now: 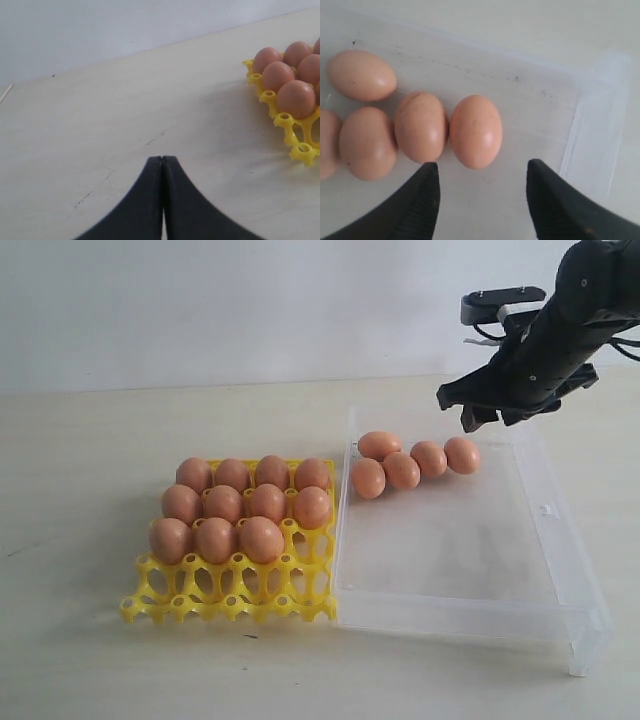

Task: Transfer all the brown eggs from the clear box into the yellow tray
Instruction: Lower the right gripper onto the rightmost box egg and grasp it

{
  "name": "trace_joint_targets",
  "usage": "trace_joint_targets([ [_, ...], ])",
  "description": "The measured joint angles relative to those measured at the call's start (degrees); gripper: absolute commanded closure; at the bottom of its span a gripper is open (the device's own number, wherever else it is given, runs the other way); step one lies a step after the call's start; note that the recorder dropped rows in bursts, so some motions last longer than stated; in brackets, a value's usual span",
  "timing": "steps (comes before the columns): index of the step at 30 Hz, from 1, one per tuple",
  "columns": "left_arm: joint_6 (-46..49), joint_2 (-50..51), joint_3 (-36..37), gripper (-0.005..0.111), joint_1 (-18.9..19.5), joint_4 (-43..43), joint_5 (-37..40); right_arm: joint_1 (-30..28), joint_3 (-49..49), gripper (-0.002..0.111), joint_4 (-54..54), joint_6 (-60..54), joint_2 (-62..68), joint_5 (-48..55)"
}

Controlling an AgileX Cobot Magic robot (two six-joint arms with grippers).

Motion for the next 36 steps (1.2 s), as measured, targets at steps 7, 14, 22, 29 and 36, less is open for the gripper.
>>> trace_joint_targets([
  [7,0.00,0.00,0.00,0.107,0.00,0.00,0.00,0.00,-5.16,0.037,0.14,-0.20,6.66,0.79],
  [14,0.00,0.00,0.00,0.107,0.00,0.00,0.00,0.00,-13.59,0.039,0.14,-0.20,13.00,3.10],
  [22,0.00,0.00,0.00,0.107,0.00,0.00,0.00,-0.22,-17.77,0.042,-1.85,1.71,16.59,4.13],
  [29,0.00,0.00,0.00,0.107,0.00,0.00,0.00,-0.45,-17.77,0.048,-2.12,3.55,17.96,6.08],
  [36,0.00,0.00,0.00,0.107,0.00,0.00,0.00,-0.45,-17.82,0.092,-1.43,3.55,18.98,8.05],
])
